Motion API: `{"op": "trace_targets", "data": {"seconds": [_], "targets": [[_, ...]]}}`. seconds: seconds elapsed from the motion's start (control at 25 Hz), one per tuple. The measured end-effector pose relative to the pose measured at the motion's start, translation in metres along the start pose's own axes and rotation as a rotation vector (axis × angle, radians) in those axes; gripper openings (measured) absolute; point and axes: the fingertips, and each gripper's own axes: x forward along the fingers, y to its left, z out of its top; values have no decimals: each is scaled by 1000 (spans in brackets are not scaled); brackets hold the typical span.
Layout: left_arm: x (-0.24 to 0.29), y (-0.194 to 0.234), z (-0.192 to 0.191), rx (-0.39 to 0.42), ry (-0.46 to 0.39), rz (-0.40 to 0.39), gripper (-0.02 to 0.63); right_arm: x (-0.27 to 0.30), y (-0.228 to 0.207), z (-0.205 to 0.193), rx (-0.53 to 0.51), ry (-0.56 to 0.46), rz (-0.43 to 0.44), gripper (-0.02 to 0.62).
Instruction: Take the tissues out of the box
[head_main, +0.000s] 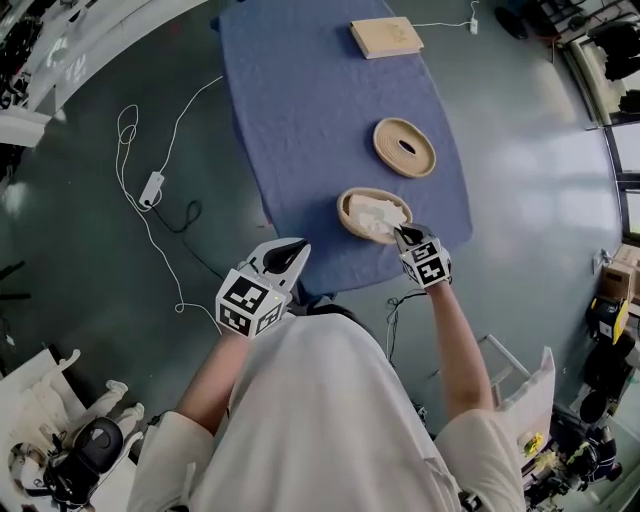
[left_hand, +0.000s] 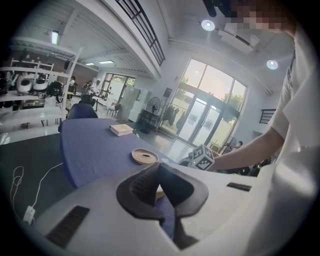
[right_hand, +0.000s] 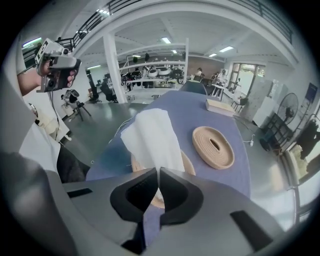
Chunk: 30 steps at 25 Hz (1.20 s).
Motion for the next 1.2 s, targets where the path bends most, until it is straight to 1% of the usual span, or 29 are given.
{"op": "trace_targets", "data": {"seconds": [0.24,0.64,0.8,1.0,1.2], "targets": [[-4,-10,3,16,-12,-3,8,-30,-4,9,64,-87,-52,32],[-9,-26,12,46,-34,-19,8,-102,-1,43,175,-297,-126,34],[-8,-29,21,65,-44,-36,8,-131,-2,59,194,-374,-168,34],[-10,-38,43,98,-95,-46,8,-172,-1,75,222,-466,-202,32],[-6,-47,62,121,-123,-59,8,-213,3,91,229,-561,-231,32]]}}
